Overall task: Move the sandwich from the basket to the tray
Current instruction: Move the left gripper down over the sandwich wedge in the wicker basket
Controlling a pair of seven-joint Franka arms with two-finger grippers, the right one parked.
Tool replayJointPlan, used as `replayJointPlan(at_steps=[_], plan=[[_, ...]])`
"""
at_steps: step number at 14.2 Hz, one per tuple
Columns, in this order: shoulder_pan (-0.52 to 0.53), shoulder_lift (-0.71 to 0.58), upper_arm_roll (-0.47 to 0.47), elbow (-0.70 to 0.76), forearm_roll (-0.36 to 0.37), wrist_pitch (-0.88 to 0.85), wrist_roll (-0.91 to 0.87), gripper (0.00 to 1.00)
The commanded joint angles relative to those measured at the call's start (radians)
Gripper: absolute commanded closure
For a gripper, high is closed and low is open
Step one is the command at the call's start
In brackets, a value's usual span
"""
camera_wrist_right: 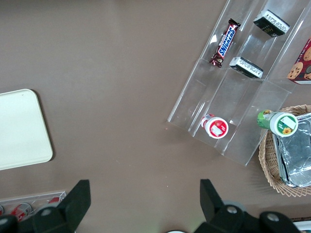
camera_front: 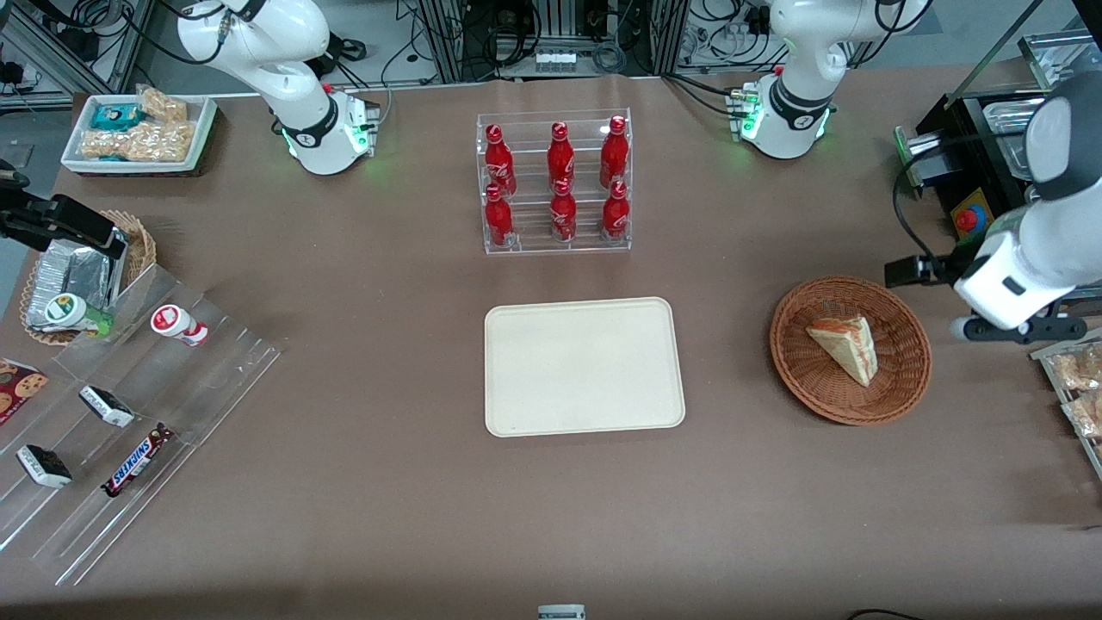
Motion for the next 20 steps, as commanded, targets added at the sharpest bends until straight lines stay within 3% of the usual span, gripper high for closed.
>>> replayJointPlan(at_steps=[1,7,10,14,20], plan=[[0.003,-0.018,-0.004,-0.153,0.027,0.143,-0.048,0.00],[0.007,-0.023,-0.003,-0.430,0.028,0.473,-0.273,0.00],[0.021,-0.015,-0.003,-0.473,0.028,0.545,-0.475,0.00],[0.058,-0.023,-0.003,-0.554,0.027,0.652,-0.580,0.00],[0.081,0.029,-0.004,-0.565,0.022,0.744,-0.735,0.00]])
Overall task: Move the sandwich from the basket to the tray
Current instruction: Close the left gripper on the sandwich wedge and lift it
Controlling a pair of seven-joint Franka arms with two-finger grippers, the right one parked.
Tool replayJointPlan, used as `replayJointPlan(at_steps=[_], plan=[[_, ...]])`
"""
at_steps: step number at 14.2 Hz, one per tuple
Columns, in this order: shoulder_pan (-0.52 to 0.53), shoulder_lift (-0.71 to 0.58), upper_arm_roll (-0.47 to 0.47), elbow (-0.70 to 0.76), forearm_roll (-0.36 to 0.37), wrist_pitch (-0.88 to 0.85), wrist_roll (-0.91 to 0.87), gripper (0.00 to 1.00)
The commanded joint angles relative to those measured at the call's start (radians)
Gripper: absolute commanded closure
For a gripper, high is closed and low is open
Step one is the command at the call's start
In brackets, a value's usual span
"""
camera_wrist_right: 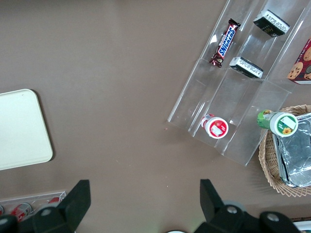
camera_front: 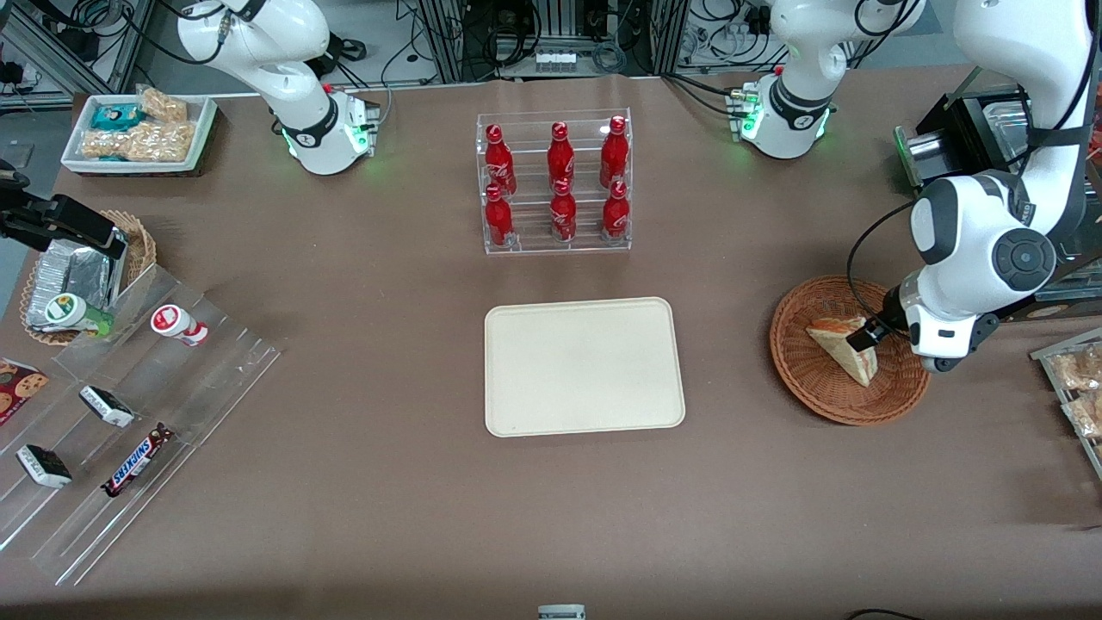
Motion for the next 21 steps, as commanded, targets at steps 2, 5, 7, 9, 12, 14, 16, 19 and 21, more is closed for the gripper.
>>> replayJointPlan(at_steps=[2,5,7,9,12,14,16,19,21], plan=[[-0.004,0.051,-0.008,-0.014,0.012,0.091,-0.159,0.02],[-0.013,0.060,-0.012,-0.018,0.012,0.111,-0.225,0.38],[-0.015,0.053,-0.014,-0.029,0.012,0.105,-0.225,0.72],[-0.015,0.033,-0.015,-0.020,0.012,0.073,-0.219,0.92],[-0.029,0.036,-0.063,0.125,0.010,-0.100,-0.207,0.92],[-0.048,0.060,-0.099,0.227,0.010,-0.210,-0.206,0.93],[-0.088,0.083,-0.126,0.281,0.003,-0.237,-0.206,0.94],[-0.185,0.147,-0.167,0.365,-0.011,-0.232,-0.209,0.95],[-0.278,0.221,-0.172,0.454,-0.008,-0.235,-0.206,0.97]])
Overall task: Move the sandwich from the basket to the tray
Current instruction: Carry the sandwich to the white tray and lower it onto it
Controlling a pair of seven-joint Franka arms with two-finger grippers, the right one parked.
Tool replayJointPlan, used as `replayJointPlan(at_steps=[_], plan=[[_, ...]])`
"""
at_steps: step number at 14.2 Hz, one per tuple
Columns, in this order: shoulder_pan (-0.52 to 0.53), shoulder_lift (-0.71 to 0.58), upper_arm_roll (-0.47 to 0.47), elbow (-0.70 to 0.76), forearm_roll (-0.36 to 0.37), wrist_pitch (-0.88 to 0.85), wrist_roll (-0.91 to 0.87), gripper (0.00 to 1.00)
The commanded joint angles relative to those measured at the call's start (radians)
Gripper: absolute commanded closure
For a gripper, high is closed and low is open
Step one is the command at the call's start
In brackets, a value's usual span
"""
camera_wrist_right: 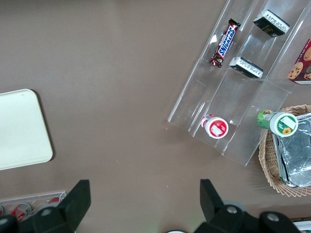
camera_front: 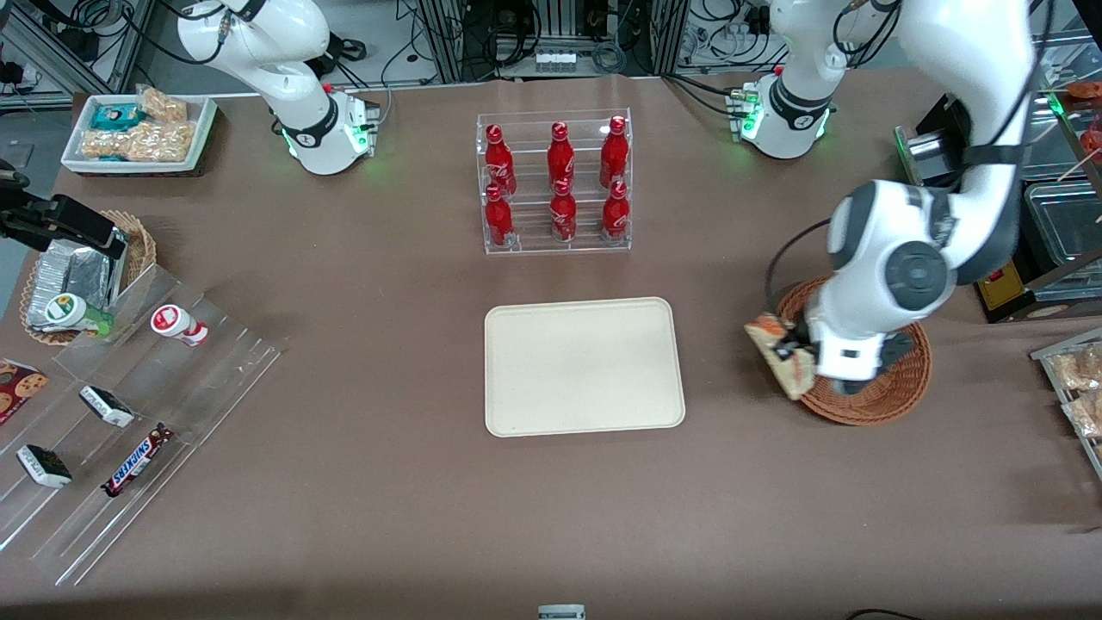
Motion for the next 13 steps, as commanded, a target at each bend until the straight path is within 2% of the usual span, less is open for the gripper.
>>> replayJointPlan(at_steps=[1,4,8,13], plan=[[-0.122,0.141,0.002,0.168,0.003,-0.024,-0.008,0.97],[-0.226,0.256,0.002,0.294,0.006,-0.018,0.027,0.98],[-0.324,0.342,0.002,0.383,0.006,0.002,0.053,0.97],[-0.393,0.447,0.002,0.430,-0.003,0.164,0.014,0.97]])
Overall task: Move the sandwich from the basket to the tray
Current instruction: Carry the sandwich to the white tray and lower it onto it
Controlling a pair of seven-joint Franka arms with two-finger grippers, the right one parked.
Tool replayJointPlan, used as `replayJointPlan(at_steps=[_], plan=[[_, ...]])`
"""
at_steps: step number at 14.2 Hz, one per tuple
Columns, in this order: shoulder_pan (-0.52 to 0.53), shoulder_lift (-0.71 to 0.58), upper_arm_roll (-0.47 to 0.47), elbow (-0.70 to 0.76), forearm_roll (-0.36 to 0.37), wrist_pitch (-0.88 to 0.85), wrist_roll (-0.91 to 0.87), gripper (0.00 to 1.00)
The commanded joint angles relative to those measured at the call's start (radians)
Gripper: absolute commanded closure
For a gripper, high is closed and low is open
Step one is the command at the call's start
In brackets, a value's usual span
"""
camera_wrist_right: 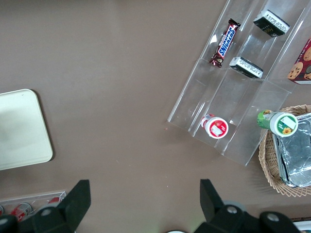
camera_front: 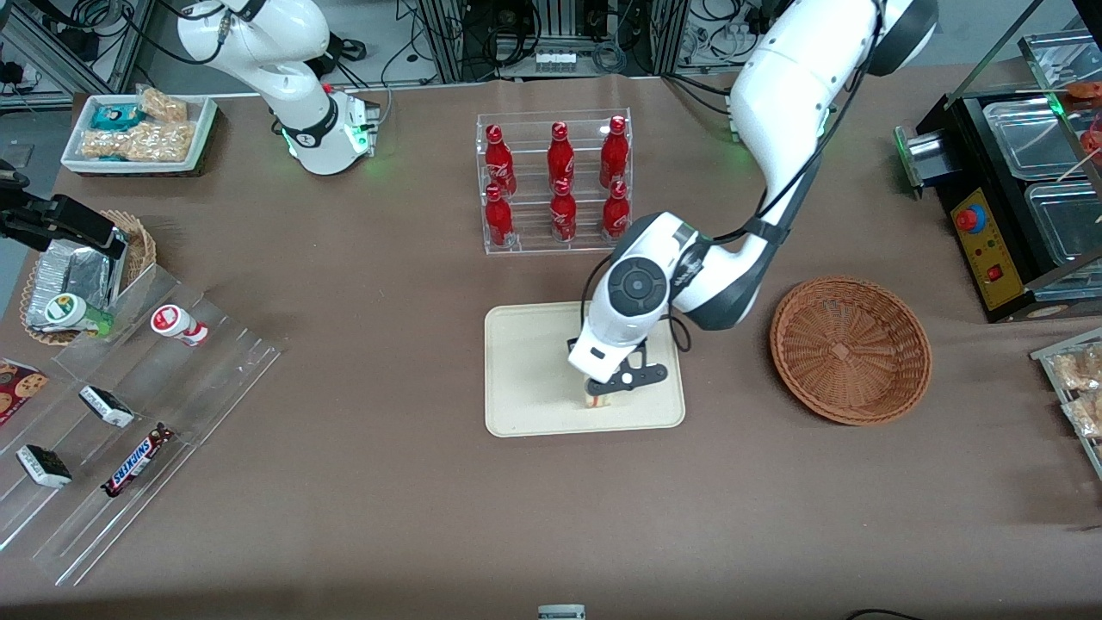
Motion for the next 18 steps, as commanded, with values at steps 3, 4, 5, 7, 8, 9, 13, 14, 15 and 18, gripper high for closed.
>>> replayJointPlan(at_steps=[3,4,5,7,8,9,13,14,15,18], plan=[[-0.044,0.075,0.010,0.045,-0.006,0.097,-0.011,0.95],[-0.044,0.075,0.010,0.042,-0.006,0.097,-0.023,0.93],[-0.044,0.075,0.010,0.040,-0.006,0.097,-0.039,0.86],[-0.044,0.072,0.010,0.040,-0.007,0.097,-0.046,0.01],[-0.044,0.064,0.010,0.040,0.000,0.094,-0.051,0.00],[-0.044,0.046,0.010,0.042,-0.003,0.088,-0.051,0.00],[-0.035,-0.092,0.012,0.040,0.004,-0.004,-0.040,0.00],[-0.035,-0.129,0.013,0.037,0.010,-0.042,-0.036,0.00],[-0.035,-0.158,0.020,0.037,0.013,-0.083,-0.030,0.00],[0.047,-0.230,0.021,0.028,0.008,-0.218,-0.025,0.00]])
